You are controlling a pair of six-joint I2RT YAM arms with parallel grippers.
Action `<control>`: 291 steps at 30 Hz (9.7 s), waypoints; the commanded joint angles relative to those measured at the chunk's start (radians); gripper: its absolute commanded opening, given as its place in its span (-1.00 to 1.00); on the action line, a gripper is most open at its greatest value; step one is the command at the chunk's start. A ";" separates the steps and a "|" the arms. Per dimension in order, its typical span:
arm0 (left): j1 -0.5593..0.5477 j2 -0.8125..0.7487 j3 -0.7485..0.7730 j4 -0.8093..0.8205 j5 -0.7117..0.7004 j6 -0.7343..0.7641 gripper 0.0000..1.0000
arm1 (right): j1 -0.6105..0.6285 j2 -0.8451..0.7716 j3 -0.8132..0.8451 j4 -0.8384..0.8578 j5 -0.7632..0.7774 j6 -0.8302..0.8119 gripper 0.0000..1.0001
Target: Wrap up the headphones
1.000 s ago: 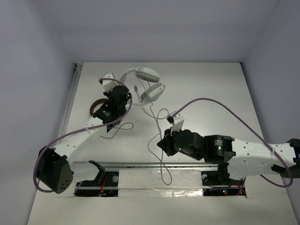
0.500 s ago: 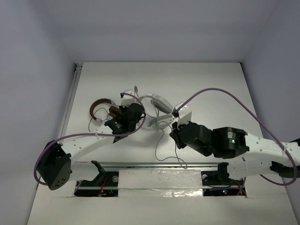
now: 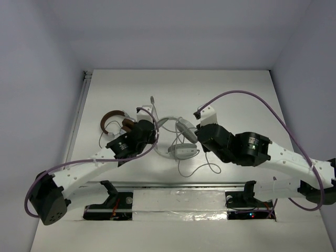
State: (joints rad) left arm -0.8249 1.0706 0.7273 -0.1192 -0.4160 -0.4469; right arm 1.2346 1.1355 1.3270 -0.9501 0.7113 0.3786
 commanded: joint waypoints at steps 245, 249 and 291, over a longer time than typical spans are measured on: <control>0.036 0.175 0.354 0.047 -0.268 -0.010 -1.00 | -0.096 -0.284 -0.355 0.409 -0.477 0.165 -1.00; 0.001 0.189 0.325 -0.012 -0.221 0.002 -1.00 | -0.096 -0.209 -0.241 0.307 -0.359 0.073 -1.00; -0.011 -0.115 0.403 -0.309 0.414 0.266 -1.00 | -0.442 -0.112 -0.342 0.694 -0.276 -0.052 -0.58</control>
State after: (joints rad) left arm -0.8753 1.0237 1.0935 -0.5041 -0.1505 -0.1890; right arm 0.8238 1.0397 1.0153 -0.3641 0.4213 0.3065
